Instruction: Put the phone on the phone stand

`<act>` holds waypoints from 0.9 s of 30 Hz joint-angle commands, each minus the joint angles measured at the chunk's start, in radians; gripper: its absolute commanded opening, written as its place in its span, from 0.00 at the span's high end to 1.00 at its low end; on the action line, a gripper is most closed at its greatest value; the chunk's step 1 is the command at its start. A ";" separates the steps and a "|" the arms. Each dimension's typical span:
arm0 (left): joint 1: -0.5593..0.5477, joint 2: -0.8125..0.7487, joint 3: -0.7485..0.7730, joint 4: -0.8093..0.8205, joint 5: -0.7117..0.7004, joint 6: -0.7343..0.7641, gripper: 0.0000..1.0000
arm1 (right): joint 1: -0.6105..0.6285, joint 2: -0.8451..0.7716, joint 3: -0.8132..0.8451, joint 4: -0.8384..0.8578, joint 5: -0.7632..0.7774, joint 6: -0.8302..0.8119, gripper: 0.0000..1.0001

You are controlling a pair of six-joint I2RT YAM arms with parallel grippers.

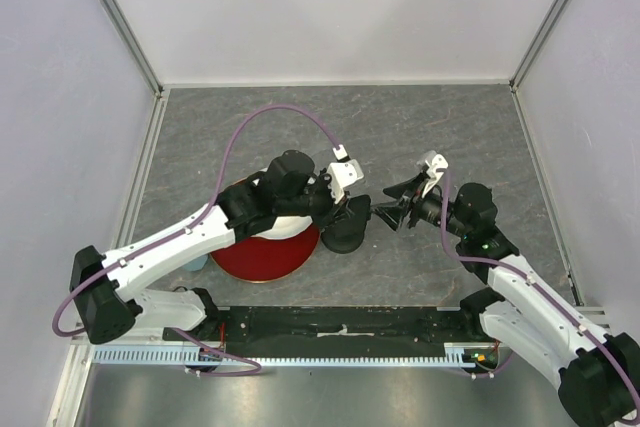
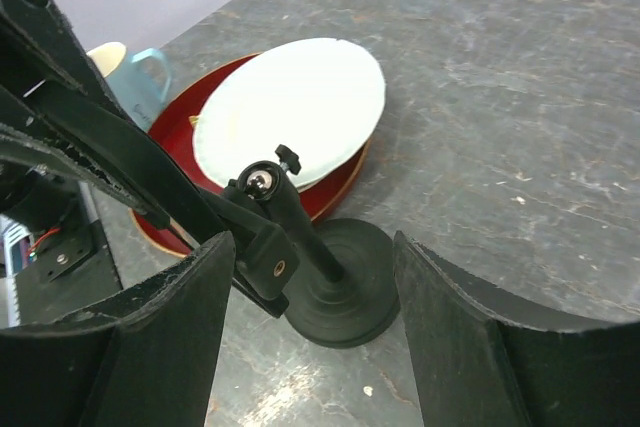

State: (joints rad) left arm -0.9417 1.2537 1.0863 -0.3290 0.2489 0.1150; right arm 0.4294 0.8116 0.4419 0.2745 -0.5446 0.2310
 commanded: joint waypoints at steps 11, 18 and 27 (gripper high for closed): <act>0.080 -0.040 0.009 0.110 0.260 0.157 0.98 | 0.009 -0.124 -0.153 0.223 -0.117 0.179 0.16; 0.087 -0.030 0.023 0.081 0.346 0.167 0.98 | 0.009 -0.201 -0.204 0.221 -0.117 0.168 0.06; 0.087 -0.028 0.030 0.056 0.441 0.189 0.98 | 0.011 0.010 -0.129 0.337 -0.251 0.122 0.11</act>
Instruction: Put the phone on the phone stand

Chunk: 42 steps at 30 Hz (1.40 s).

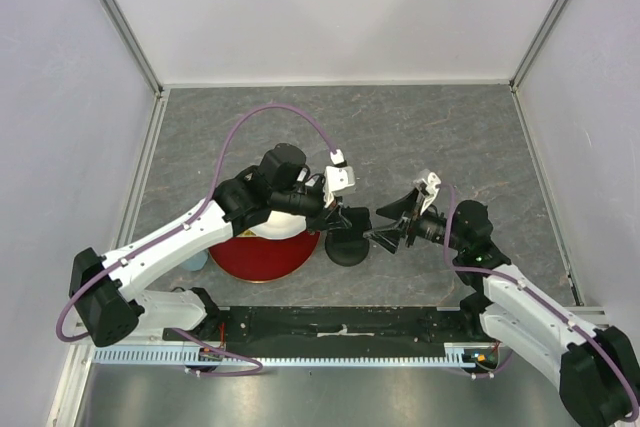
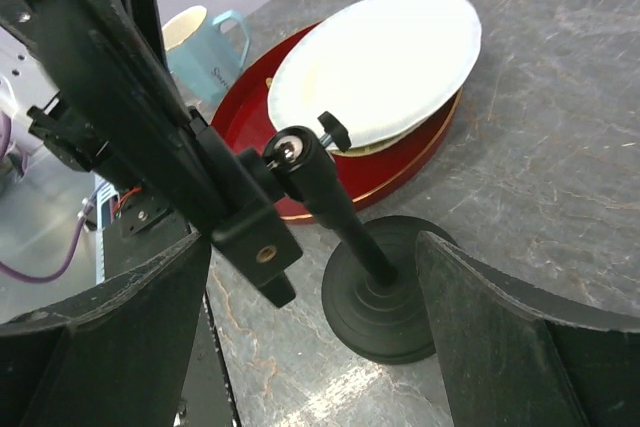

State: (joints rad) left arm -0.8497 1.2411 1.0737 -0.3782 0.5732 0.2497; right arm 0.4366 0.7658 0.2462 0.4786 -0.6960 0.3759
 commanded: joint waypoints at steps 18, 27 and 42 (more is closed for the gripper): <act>-0.003 0.030 0.063 0.087 0.172 0.043 0.98 | 0.128 0.248 0.028 0.428 -0.106 0.103 0.73; -0.006 0.017 0.042 0.147 0.027 0.002 0.98 | 0.369 0.093 -0.038 0.235 0.596 0.058 1.00; -0.008 -0.035 0.038 0.215 -0.102 -0.107 0.44 | 0.401 -0.033 -0.039 0.086 0.687 -0.003 1.00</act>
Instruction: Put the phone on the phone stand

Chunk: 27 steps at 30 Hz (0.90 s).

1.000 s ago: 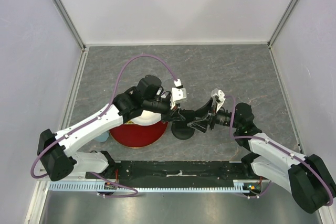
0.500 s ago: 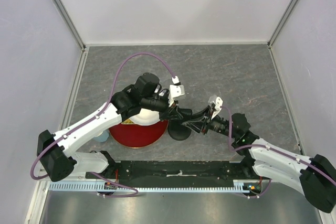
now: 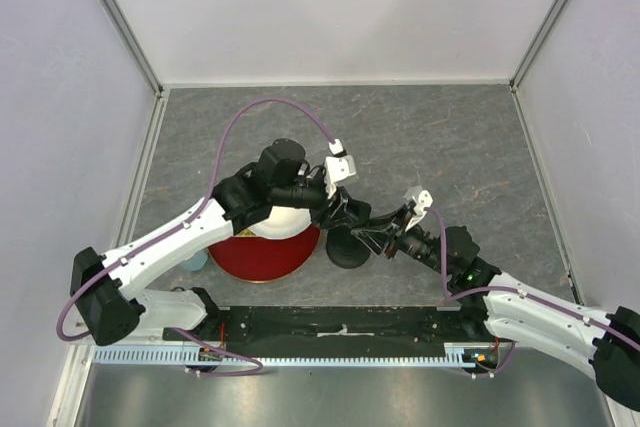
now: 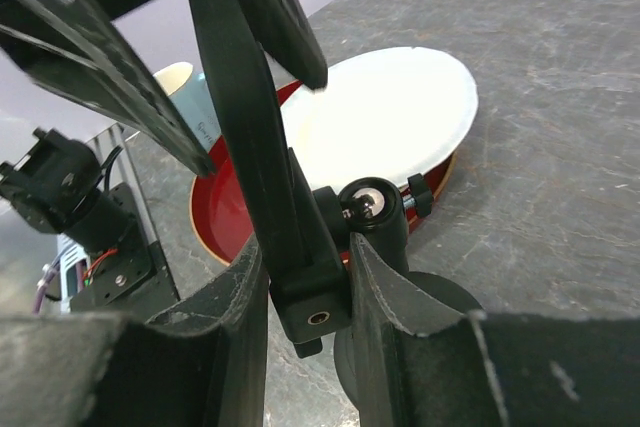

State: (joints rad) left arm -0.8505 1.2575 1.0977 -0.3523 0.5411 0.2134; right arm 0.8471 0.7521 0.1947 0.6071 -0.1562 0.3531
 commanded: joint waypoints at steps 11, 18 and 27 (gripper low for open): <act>-0.007 -0.141 -0.035 0.265 -0.124 -0.097 0.35 | -0.010 -0.014 0.038 -0.084 0.158 -0.002 1.00; -0.009 -0.196 -0.062 0.305 -0.154 -0.100 0.34 | -0.009 0.007 0.072 -0.138 0.043 -0.009 0.63; -0.007 -0.265 -0.101 0.348 -0.242 -0.098 0.34 | -0.010 -0.042 0.138 -0.294 0.011 -0.025 0.21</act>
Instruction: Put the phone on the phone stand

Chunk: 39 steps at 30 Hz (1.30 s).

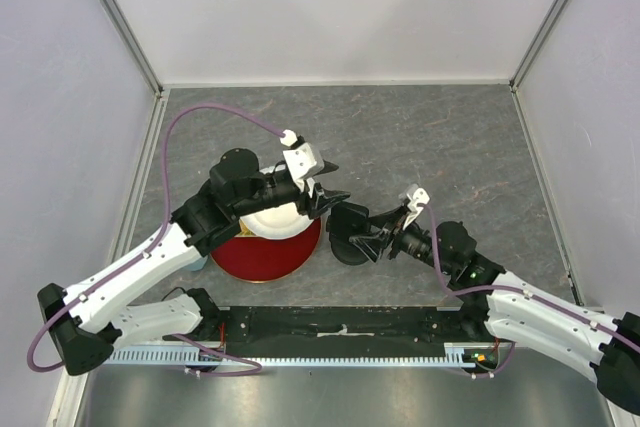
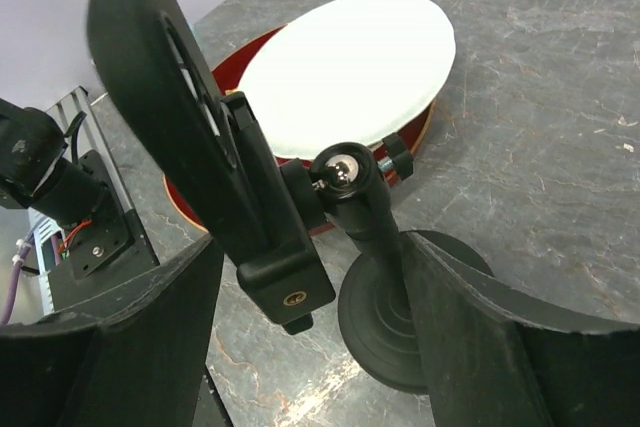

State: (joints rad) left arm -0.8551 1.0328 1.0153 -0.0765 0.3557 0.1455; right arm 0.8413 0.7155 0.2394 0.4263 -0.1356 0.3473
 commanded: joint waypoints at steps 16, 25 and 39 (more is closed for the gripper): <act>-0.004 -0.039 -0.026 0.072 -0.058 -0.029 0.34 | -0.093 0.130 0.368 -0.273 -0.251 -0.088 0.30; -0.004 -0.045 -0.021 0.072 -0.037 -0.037 0.34 | -0.142 0.147 0.330 -0.163 -0.404 -0.024 0.52; -0.010 -0.034 -0.020 0.073 -0.024 -0.046 0.34 | -0.143 0.200 0.334 -0.107 -0.427 -0.004 0.83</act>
State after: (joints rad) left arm -0.8600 1.0027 0.9897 -0.0494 0.3202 0.1345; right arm 0.6922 0.9207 0.5598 0.2771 -0.5400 0.3271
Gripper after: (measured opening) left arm 0.656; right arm 0.245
